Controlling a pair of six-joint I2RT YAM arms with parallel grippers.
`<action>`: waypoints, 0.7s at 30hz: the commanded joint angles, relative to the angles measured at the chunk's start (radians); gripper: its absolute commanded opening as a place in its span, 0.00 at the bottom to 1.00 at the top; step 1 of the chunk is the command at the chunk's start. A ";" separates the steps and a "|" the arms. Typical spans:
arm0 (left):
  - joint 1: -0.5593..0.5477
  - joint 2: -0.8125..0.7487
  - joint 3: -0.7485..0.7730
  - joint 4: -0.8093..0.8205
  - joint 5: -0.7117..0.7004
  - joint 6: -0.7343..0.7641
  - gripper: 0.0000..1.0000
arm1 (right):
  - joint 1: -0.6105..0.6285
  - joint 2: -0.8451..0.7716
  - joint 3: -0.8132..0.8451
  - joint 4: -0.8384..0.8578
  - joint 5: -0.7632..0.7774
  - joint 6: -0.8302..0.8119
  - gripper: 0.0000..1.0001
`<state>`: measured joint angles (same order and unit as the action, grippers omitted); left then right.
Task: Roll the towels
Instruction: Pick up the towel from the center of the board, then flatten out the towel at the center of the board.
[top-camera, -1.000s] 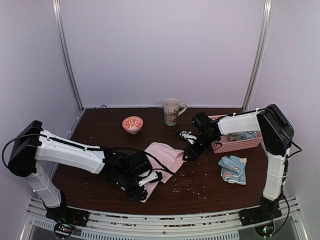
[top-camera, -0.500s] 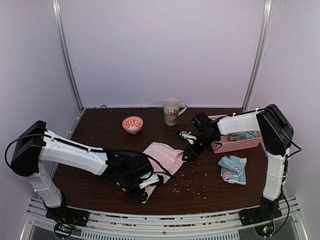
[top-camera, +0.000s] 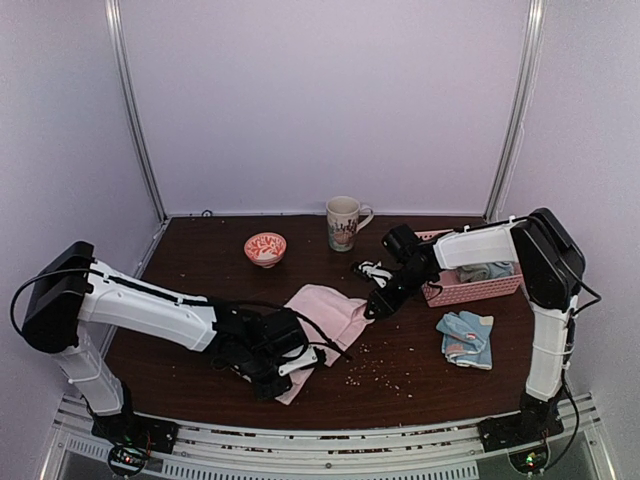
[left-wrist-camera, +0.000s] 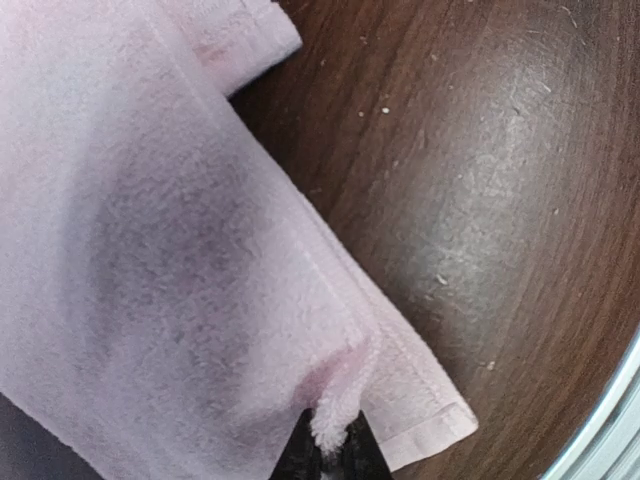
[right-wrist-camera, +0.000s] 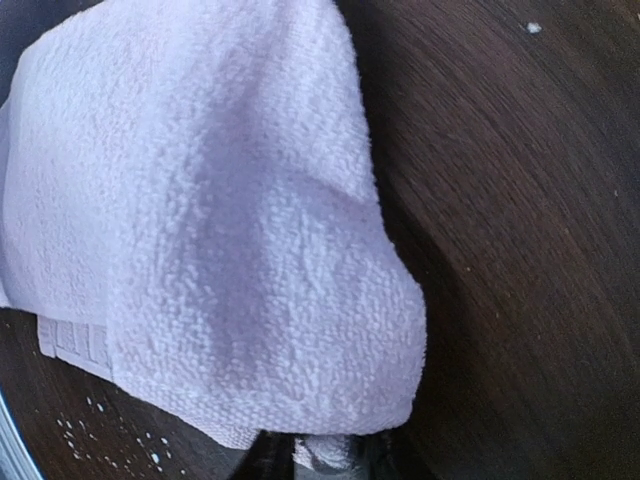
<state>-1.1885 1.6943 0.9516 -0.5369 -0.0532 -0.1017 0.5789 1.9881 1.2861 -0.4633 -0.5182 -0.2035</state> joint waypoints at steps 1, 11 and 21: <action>0.011 -0.070 0.052 -0.027 -0.124 0.013 0.02 | 0.004 -0.007 0.027 0.040 0.039 0.030 0.15; 0.307 -0.385 0.156 -0.050 -0.275 -0.029 0.00 | -0.084 -0.141 0.305 0.003 0.132 -0.026 0.00; 0.347 -0.541 0.339 -0.083 -0.478 -0.047 0.00 | -0.116 -0.377 0.375 -0.095 0.078 -0.276 0.00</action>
<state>-0.8455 1.2110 1.2823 -0.6029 -0.4637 -0.1326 0.4450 1.7298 1.7420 -0.4934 -0.3878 -0.3351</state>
